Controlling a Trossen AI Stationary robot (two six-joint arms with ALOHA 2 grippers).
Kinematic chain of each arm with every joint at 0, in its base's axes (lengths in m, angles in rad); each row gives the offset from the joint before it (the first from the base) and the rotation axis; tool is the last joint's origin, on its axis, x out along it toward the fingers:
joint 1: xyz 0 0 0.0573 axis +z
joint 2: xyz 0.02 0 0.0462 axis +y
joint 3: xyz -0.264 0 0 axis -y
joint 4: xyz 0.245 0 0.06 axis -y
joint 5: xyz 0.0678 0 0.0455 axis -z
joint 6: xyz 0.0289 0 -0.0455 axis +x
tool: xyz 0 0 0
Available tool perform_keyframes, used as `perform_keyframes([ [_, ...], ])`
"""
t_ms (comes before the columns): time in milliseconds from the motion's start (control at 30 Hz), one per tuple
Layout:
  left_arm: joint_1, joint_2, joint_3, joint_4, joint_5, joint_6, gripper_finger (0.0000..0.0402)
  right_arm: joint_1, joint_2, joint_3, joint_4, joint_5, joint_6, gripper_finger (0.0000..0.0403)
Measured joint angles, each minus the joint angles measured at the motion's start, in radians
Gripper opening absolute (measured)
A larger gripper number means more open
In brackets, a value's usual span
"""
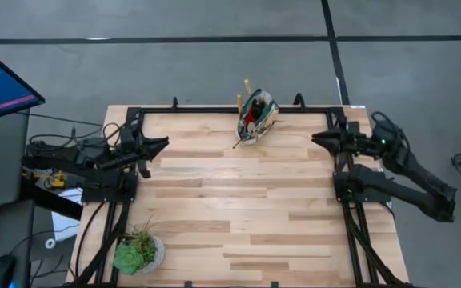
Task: Pick & Place Garden tools in Gardening bag
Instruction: Return to Home Position
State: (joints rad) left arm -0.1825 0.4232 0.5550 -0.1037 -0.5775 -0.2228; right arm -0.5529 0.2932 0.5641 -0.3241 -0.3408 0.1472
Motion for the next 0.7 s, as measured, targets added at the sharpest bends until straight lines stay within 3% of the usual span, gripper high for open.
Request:
perform_keyframes([
  [267,0.0,-0.31,-0.193,0.002,0.001,-0.054,0.0001,0.0,-0.288,-0.138,-0.048,0.107,0.086,0.0062],
  [367,0.0,-0.423,-0.252,-0.012,0.001,-0.054,0.0001,0.005,-0.287,-0.159,-0.051,0.119,0.113,0.0062],
  [700,-0.002,-0.423,-0.404,0.003,-0.017,-0.157,0.0001,0.026,-0.284,-0.36,0.297,0.122,0.245,0.0062],
])
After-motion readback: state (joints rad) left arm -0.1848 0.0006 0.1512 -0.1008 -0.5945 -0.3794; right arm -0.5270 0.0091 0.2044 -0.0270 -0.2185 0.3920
